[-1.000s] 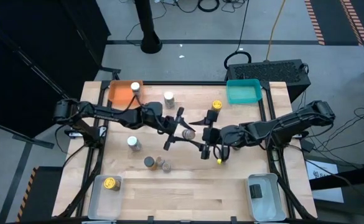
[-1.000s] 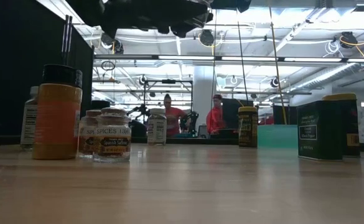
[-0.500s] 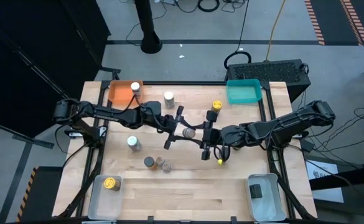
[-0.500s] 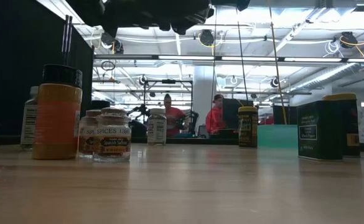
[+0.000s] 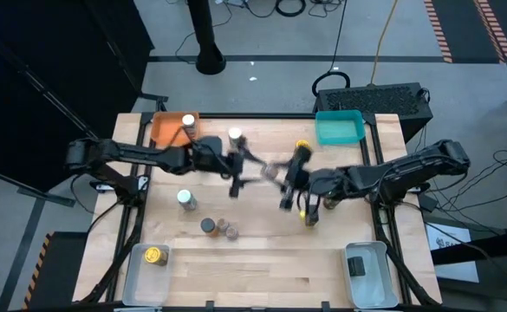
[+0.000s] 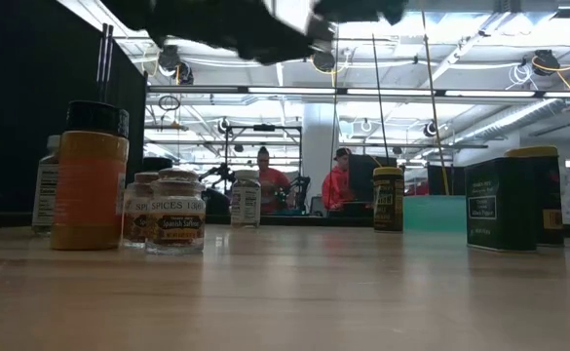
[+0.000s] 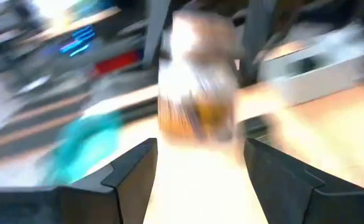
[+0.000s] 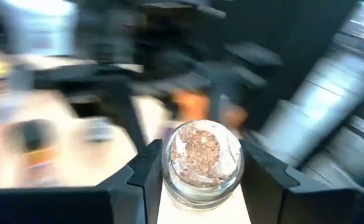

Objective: Sort spices by type
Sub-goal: Put the top brown seasoning bottle into the blue bin

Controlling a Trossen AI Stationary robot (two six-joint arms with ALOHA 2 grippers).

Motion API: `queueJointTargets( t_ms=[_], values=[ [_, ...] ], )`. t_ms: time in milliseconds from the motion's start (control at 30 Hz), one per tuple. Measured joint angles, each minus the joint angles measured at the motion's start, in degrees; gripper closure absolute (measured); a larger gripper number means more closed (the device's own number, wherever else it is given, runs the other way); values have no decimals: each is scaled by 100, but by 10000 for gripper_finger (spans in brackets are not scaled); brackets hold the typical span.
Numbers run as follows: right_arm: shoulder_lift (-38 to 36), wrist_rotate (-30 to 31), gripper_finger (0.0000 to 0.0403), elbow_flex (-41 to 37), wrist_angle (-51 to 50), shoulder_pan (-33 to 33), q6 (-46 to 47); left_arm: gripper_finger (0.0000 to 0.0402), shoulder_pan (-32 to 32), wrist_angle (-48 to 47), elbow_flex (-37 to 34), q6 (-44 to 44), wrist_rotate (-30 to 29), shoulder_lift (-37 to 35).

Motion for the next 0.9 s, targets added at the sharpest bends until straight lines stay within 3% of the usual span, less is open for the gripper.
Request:
queueJointTargets(
  t_ms=[100, 233, 400, 533, 667, 900],
  values=[
    [-363, 780, 255, 2, -624, -535, 612, 153, 266, -1058, -6, -34, -730, -566],
    [-693, 864, 255, 5, -1689, -1859, 2029, 152, 488, -1638, -6, -389, -1063, -1341],
    [-511, 43, 255, -39, -3115, -3912, 3298, 152, 432, -1618, -101, -900, -1089, -2117],
    [-367, -739, 255, -437, -2792, -4959, 3458, 151, 269, -1608, -324, -946, -1084, -2543],
    [-236, -1491, 255, -1011, -2013, -5353, 3530, 151, 170, -1625, -551, -949, -1102, -2797],
    [-200, -1219, 255, -1745, -1571, -5441, 3975, 151, 117, -1259, -754, -945, -1120, -2873]
  ],
)
